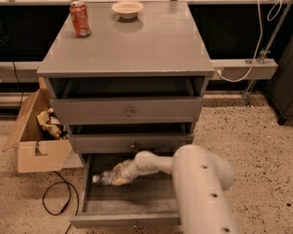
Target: Pick blue plastic bottle from bottom drawer and place on counter
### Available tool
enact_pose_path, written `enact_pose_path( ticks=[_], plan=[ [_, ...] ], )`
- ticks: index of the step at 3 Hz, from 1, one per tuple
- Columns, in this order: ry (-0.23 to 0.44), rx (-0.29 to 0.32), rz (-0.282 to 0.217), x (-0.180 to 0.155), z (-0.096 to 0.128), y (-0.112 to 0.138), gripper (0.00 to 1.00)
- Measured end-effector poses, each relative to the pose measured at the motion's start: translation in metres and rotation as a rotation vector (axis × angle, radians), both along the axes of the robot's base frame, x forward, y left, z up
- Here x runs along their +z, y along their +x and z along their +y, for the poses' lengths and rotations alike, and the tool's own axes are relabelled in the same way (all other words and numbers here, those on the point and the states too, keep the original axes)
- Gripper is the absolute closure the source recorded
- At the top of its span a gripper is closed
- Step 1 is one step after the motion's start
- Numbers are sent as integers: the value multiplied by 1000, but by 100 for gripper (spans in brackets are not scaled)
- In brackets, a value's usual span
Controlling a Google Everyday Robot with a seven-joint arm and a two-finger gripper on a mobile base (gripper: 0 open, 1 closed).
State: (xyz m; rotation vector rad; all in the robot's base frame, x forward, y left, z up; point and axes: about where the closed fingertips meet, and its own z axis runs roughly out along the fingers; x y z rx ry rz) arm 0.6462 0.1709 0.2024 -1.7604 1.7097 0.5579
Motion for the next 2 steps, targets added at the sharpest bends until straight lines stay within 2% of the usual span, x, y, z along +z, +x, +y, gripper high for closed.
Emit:
enact_pose_path(
  ticks=[1, 2],
  plan=[
    [83, -79, -153, 93, -39, 17, 100],
    [163, -55, -171, 145, -62, -37, 100]
  ],
)
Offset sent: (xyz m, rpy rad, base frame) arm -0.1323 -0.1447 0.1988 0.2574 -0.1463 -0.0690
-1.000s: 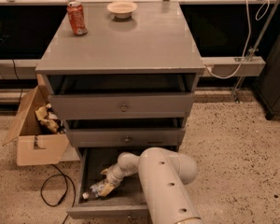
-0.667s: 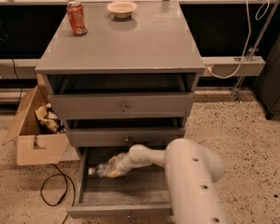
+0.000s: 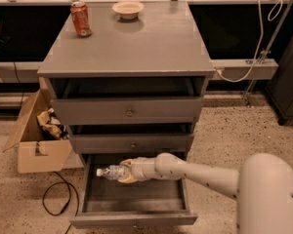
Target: Pick blue plastic bottle from bottom drawer and place on counter
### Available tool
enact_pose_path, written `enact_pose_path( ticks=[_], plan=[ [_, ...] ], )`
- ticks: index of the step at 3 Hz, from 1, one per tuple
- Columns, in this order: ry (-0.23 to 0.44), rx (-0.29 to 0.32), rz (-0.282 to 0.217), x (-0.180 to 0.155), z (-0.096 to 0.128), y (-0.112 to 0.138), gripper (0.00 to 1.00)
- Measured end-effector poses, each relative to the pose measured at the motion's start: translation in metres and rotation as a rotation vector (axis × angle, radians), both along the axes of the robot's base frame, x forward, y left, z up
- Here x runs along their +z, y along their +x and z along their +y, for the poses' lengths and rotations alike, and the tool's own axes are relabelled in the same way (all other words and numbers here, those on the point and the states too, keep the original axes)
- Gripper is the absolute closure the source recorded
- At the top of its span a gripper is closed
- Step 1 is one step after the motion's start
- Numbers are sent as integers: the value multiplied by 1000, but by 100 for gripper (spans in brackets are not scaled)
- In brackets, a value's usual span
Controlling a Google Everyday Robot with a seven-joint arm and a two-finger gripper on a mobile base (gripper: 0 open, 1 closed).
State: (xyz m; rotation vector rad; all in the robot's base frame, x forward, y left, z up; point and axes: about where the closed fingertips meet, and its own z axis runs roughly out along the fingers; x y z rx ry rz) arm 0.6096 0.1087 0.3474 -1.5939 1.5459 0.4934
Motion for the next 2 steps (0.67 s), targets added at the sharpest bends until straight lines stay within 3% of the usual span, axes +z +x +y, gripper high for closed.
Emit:
enact_pose_path(
  ticks=[1, 2],
  plan=[
    [95, -32, 121, 2, -41, -70, 100],
    [95, -32, 121, 2, -41, -70, 100]
  ],
)
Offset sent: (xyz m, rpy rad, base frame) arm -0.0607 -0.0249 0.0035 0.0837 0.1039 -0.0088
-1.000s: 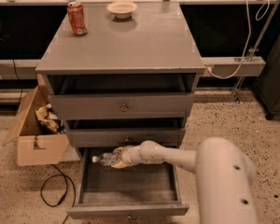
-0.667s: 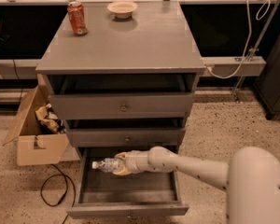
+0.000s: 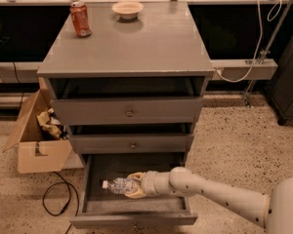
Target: Pick blue plastic bottle from bottom drawer and place on counter
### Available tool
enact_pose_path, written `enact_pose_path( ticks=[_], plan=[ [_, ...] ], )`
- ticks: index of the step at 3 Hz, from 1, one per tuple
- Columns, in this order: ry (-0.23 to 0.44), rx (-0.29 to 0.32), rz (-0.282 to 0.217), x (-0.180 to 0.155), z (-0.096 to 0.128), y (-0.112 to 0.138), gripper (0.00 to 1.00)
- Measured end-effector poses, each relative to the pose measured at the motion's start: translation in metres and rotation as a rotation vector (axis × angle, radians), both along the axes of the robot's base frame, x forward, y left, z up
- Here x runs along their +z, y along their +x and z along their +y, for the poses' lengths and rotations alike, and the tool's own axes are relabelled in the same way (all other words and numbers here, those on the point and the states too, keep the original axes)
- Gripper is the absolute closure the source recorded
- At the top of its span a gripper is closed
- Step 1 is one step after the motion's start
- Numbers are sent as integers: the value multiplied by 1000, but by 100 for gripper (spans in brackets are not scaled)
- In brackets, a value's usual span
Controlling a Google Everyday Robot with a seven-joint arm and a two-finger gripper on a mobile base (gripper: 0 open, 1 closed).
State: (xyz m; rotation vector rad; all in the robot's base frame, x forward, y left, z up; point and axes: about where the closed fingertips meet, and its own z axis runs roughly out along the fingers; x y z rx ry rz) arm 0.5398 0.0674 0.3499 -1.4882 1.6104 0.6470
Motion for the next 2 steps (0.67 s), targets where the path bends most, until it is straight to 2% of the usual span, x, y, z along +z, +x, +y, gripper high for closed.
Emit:
enact_pose_path(
  ticks=[1, 2],
  plan=[
    [6, -7, -27, 38, -11, -6, 100],
    [-27, -11, -42, 99, -25, -20, 100]
  ],
)
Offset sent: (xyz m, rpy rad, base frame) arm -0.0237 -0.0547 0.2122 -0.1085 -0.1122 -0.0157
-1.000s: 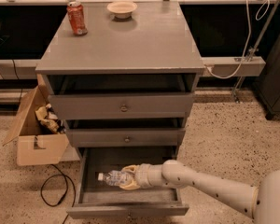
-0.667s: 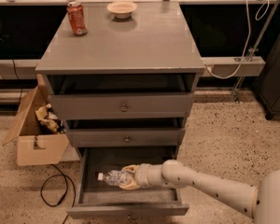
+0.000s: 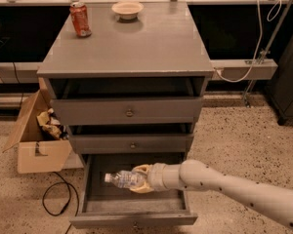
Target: Pick blue plastic bottle from bottom drawer and place on counter
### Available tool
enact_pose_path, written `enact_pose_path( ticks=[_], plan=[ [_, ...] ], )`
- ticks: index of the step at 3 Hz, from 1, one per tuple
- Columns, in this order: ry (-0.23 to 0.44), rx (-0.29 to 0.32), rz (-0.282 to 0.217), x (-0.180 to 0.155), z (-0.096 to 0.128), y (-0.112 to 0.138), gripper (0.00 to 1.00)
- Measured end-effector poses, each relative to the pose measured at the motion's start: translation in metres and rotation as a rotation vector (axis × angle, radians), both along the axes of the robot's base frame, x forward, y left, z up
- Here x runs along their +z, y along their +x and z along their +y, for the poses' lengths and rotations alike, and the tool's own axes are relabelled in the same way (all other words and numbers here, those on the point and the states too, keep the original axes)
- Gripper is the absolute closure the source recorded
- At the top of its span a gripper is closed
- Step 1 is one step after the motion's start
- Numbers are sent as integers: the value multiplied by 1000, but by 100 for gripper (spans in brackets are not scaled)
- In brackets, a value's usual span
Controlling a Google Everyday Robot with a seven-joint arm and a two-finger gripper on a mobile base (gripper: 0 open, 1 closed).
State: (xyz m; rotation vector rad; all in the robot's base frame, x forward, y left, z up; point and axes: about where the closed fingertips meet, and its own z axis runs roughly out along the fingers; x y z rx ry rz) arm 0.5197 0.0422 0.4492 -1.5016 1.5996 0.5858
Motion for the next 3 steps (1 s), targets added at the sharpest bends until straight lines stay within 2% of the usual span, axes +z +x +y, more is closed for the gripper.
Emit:
enact_pose_path(
  ticks=[1, 2, 3],
  plan=[
    [-51, -11, -11, 65, -9, -7, 100],
    [-93, -13, -78, 102, -15, 4, 100],
    [-93, -13, -78, 102, -15, 4, 100]
  ],
)
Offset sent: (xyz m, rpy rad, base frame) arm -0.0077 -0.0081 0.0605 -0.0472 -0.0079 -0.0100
